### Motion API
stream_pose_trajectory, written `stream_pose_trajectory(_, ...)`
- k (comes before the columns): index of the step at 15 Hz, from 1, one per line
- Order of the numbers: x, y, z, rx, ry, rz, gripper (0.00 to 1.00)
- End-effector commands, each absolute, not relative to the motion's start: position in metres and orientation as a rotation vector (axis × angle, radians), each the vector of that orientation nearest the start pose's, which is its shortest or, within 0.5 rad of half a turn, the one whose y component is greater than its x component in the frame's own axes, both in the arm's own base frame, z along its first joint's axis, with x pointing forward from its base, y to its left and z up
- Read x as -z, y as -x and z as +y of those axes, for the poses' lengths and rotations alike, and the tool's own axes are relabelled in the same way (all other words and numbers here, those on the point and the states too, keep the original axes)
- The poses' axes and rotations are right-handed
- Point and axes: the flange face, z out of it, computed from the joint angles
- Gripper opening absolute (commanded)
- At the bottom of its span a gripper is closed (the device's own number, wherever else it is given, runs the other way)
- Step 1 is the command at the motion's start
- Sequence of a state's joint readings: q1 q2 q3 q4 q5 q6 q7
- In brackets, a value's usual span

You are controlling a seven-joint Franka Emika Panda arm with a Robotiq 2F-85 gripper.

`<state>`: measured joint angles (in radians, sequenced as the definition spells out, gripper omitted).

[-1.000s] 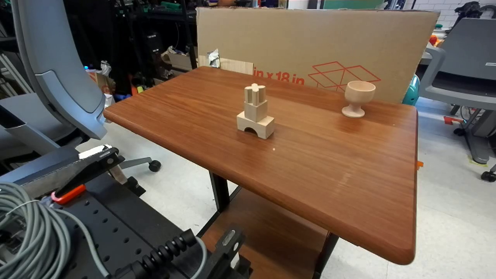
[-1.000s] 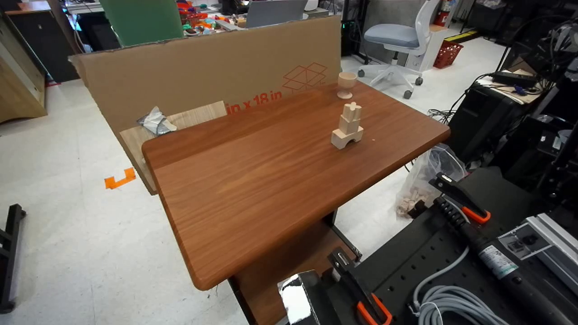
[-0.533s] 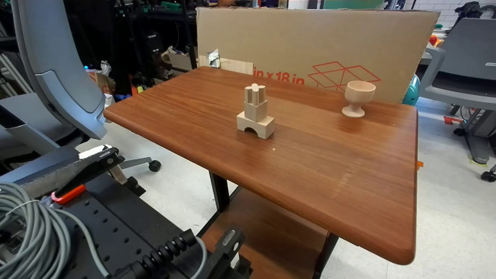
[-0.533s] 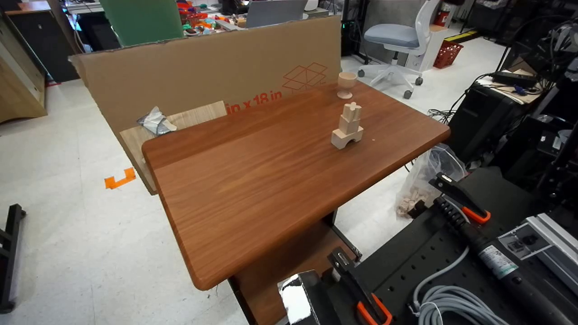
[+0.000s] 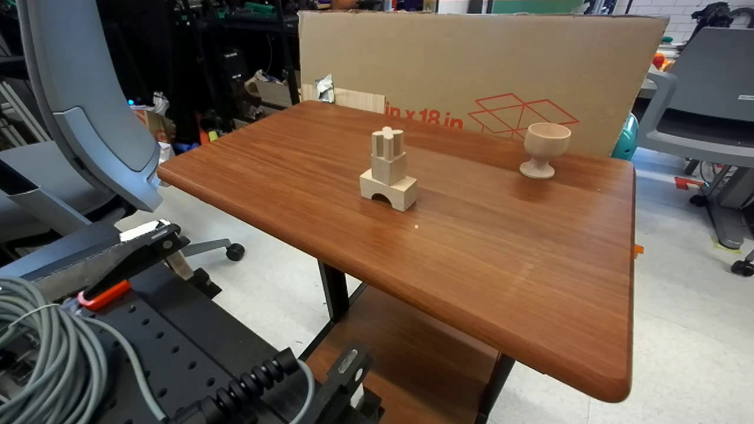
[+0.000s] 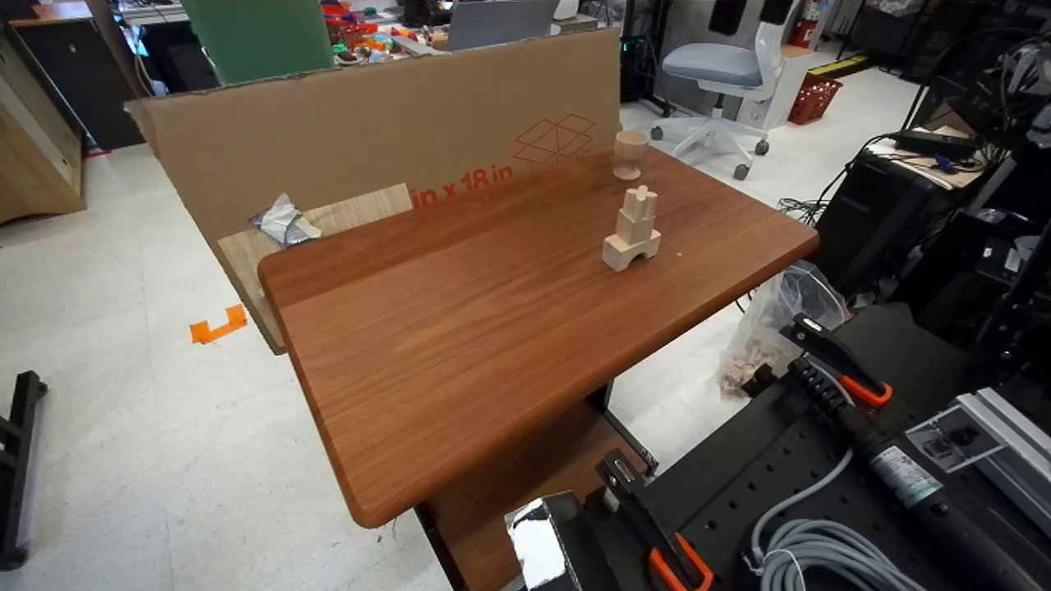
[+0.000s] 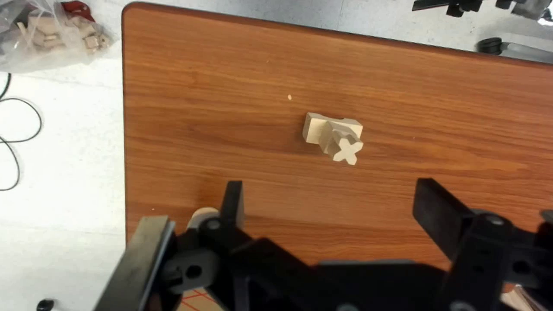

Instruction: Put the wooden cups on the wooden blocks

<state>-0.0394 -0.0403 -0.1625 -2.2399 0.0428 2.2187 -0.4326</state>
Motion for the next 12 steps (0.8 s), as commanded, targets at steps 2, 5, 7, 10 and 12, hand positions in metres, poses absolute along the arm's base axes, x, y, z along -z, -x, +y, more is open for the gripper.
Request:
stream_pose_trajectory(2, -0.365, -0.559, -0.128, 0.067, 3.092, -0.421, 1.00)
stream_pose_trajectory(5, -0.350, -0.578, -0.145, 0.081, 3.110, -0.366, 1.00)
stream_pose_trajectory(7, -0.339, -0.586, -0.158, 0.095, 3.123, -0.334, 1.00)
stream_pose_trajectory(10, -0.324, -0.596, -0.175, 0.086, 3.126, -0.303, 1.00)
stream_pose_trajectory(12, -0.315, -0.602, -0.185, 0.064, 3.127, -0.272, 1.00)
